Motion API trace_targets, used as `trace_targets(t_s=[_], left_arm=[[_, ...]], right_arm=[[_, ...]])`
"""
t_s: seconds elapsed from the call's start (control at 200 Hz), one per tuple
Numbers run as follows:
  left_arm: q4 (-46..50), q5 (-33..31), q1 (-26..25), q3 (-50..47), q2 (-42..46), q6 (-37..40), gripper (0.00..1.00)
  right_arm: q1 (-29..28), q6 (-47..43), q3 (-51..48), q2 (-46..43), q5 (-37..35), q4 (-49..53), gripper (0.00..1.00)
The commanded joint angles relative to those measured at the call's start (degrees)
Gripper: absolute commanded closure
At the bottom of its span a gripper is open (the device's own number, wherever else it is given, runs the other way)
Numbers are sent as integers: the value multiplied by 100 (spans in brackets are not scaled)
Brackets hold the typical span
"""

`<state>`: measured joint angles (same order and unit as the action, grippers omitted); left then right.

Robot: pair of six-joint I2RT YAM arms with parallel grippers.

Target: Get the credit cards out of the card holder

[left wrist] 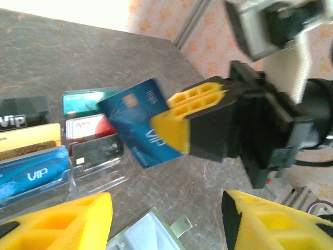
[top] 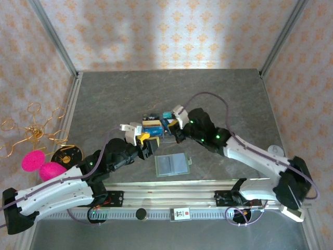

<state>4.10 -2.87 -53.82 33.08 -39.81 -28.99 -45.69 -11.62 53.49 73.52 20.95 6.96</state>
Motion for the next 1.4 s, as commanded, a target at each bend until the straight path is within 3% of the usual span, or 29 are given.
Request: trace_targets(t_s=[0.0,0.34,0.771,0.926,1.397], left_arm=[[400,-292,58,261,140,143,41],[408,-151,81,484,88,276,42],[390,-276,235,592,66,596,43],[487,-319,349,646,54,623,43],[647,-268,531,808,-85,703,43]], right_arm=[[-10,-1390,741,702,697,891,100],[8,-3475,3226,2668,1188,2887,100],[33,-4864,4180,3587,1036,3575,100],[60,-5081,4584,4072,862,3830,100],[148,-4892,4799,4433,540,3655,100]])
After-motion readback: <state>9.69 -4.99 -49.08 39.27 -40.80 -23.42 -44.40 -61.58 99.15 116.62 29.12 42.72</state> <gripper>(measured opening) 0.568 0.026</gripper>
